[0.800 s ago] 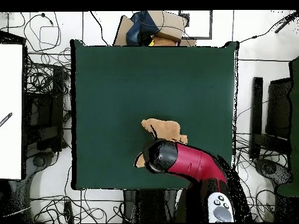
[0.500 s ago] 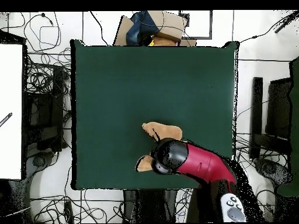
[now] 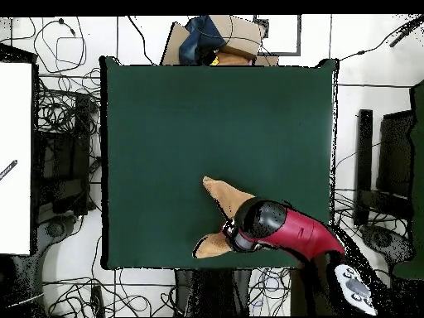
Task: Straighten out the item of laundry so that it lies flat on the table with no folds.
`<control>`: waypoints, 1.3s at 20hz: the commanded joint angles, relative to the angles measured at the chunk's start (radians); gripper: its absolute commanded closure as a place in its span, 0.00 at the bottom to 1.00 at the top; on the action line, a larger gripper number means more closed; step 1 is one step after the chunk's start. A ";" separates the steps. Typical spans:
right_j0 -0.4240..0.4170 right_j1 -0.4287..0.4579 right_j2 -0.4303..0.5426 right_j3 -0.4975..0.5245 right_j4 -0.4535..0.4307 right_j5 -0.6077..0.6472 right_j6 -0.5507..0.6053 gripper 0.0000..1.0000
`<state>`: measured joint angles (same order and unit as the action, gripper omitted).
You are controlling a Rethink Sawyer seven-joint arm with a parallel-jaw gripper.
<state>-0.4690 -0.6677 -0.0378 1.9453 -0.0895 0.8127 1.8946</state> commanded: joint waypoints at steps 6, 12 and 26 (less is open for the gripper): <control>0.045 -0.047 0.127 -0.052 -0.034 0.245 -0.043 1.00; 0.066 -0.118 0.122 -0.118 -0.018 0.385 0.003 1.00; 0.114 -0.063 0.076 -0.307 -0.105 0.335 0.071 1.00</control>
<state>-0.3819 -0.7946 -0.0014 1.7565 -0.1239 1.1807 1.8946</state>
